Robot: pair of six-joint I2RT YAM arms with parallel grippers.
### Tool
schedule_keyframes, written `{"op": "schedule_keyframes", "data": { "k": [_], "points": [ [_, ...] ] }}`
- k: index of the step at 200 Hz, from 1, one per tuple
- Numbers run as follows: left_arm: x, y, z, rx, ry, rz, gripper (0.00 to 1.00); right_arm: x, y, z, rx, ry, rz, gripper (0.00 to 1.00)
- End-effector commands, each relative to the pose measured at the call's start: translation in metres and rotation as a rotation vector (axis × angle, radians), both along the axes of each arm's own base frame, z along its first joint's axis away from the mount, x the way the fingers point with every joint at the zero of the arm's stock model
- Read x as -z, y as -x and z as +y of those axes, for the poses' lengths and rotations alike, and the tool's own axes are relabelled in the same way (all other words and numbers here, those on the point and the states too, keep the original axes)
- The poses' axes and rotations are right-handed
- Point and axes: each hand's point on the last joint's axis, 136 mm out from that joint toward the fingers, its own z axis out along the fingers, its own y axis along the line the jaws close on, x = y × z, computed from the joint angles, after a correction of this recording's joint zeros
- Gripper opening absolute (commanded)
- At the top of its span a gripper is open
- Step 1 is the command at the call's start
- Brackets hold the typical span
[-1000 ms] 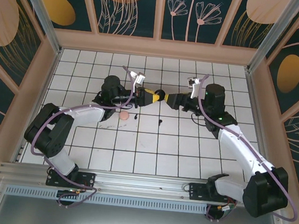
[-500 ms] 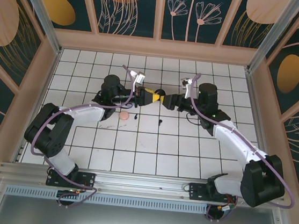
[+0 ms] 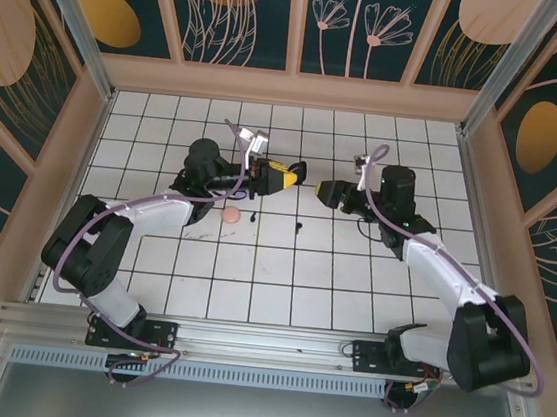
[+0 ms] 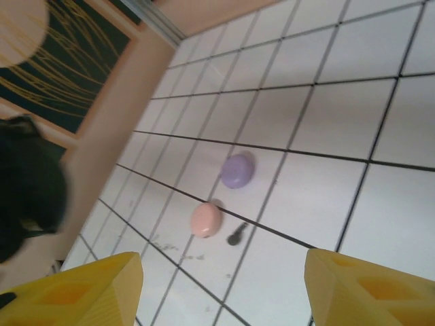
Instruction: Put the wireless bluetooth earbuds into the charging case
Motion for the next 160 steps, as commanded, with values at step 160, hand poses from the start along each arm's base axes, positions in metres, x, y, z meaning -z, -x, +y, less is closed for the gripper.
{"op": "schedule_keyframes", "data": {
  "k": [160],
  "points": [
    [-0.017,0.010,-0.001,0.056,0.066,-0.038,0.00,-0.075,0.014,0.043,-0.193,-0.179,-0.129,0.46]
  ]
}}
